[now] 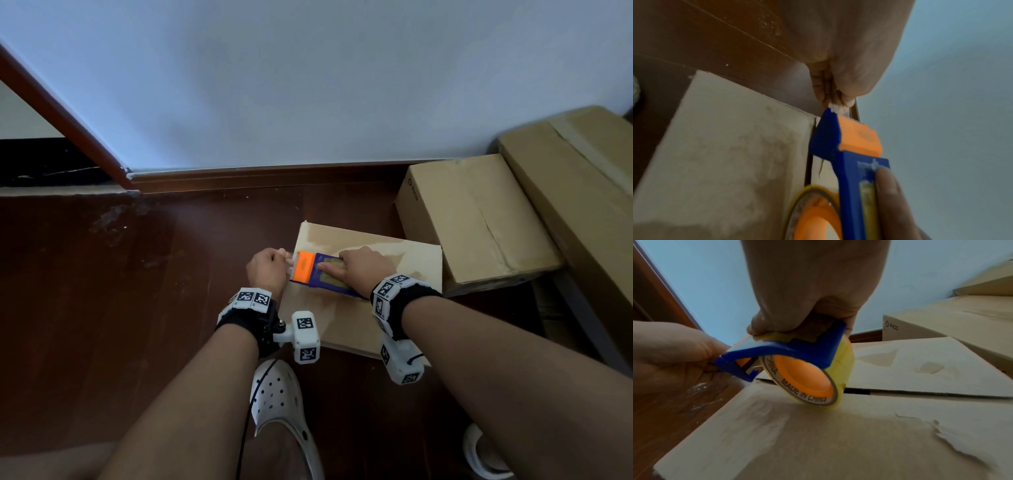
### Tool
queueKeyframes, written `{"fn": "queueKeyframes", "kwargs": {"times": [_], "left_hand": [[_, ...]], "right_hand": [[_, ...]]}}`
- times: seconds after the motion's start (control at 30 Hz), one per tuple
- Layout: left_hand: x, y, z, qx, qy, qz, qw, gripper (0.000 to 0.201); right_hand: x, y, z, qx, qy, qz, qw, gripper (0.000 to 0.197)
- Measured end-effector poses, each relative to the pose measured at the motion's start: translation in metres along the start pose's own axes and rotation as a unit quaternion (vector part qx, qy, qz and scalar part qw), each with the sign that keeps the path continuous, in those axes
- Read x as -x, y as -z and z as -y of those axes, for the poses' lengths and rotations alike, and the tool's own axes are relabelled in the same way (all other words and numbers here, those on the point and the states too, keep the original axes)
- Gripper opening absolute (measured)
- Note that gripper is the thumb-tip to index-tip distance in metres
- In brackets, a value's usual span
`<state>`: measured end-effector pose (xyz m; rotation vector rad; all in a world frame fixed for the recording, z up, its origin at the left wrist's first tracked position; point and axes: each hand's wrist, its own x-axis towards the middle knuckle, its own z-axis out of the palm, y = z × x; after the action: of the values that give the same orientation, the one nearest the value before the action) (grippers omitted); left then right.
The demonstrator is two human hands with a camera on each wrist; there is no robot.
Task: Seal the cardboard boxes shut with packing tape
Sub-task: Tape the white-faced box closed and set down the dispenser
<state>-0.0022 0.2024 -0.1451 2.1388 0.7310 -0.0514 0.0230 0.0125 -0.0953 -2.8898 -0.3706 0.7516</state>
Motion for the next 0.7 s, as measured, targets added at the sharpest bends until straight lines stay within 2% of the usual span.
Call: {"fn": "queueKeyframes", "kwargs": {"times": [0.2,0.3,0.37,0.5,0.7], "left_hand": [[-0.012,0.016,0.004,0.014,0.003,-0.065,0.998,0.031],[-0.021,0.018,0.018,0.037,0.016,-0.077,0.996,0.030],[-0.028,0.013,0.029,0.086,0.038,-0.050,0.994,0.031],[-0.030,0.003,0.044,0.188,0.097,0.063,0.975,0.030],[-0.025,0.000,0.044,0.238,0.119,0.085,0.960,0.029]], "right_hand": [[-0.004,0.004,0.003,-0.005,-0.008,0.018,1.000,0.065],[-0.004,0.007,0.003,0.010,-0.007,0.009,1.000,0.069],[-0.004,0.010,0.001,0.028,-0.008,0.008,1.000,0.071],[0.000,0.008,-0.001,0.072,-0.019,0.017,0.997,0.070],[-0.002,0.009,0.010,0.086,-0.045,0.033,0.995,0.066]]}}
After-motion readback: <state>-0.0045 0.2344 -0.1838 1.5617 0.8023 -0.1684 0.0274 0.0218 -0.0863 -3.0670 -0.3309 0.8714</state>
